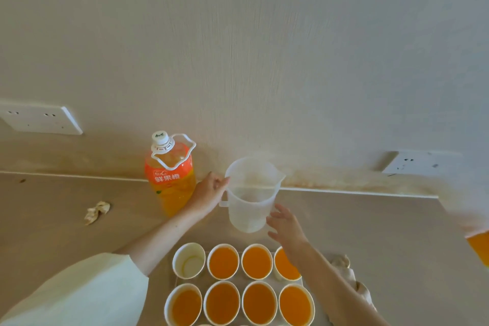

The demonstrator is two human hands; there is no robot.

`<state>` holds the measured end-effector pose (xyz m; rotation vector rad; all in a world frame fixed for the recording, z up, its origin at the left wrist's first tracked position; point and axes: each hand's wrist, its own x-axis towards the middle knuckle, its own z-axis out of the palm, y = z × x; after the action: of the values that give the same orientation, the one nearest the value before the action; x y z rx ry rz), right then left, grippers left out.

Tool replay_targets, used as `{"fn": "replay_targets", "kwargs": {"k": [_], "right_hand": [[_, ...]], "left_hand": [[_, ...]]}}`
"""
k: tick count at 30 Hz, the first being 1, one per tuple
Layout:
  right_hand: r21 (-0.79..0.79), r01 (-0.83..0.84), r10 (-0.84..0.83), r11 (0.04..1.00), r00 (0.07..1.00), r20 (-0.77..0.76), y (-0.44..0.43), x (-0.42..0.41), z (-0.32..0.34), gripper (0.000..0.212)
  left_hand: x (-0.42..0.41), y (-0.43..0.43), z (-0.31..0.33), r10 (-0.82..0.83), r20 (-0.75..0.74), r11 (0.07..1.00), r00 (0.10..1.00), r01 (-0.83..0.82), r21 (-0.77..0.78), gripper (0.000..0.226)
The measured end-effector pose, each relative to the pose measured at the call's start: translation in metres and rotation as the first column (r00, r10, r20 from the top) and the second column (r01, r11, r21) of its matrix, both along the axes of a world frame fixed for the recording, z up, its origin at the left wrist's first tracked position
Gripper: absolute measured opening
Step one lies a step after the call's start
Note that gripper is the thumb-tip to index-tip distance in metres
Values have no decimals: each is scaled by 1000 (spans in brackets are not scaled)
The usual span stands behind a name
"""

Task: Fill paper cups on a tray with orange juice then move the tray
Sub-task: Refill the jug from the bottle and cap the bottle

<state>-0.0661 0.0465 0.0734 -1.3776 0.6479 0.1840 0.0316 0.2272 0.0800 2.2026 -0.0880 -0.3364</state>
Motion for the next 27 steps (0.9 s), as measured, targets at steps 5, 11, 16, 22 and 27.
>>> {"fn": "replay_targets", "kwargs": {"k": [5,11,16,22,27], "right_hand": [[-547,90,-9,832,989,149,16,-9,25,27],[-635,124,256,762,843,472,80,17,94,26],[-798,-332,645,503,759,91,129,89,82,73],[-731,-334,666,595,715,215,147,124,59,90],[-598,-334,606,728,721,336,154,129,42,83]], "left_hand": [[-23,23,38,-167,487,974,857,65,218,29],[4,87,124,-136,868,940,479,-215,266,9],[51,125,127,-373,409,827,833,99,553,31],[62,123,131,-462,320,793,827,223,567,23],[61,118,135,-451,341,720,825,111,685,23]]}}
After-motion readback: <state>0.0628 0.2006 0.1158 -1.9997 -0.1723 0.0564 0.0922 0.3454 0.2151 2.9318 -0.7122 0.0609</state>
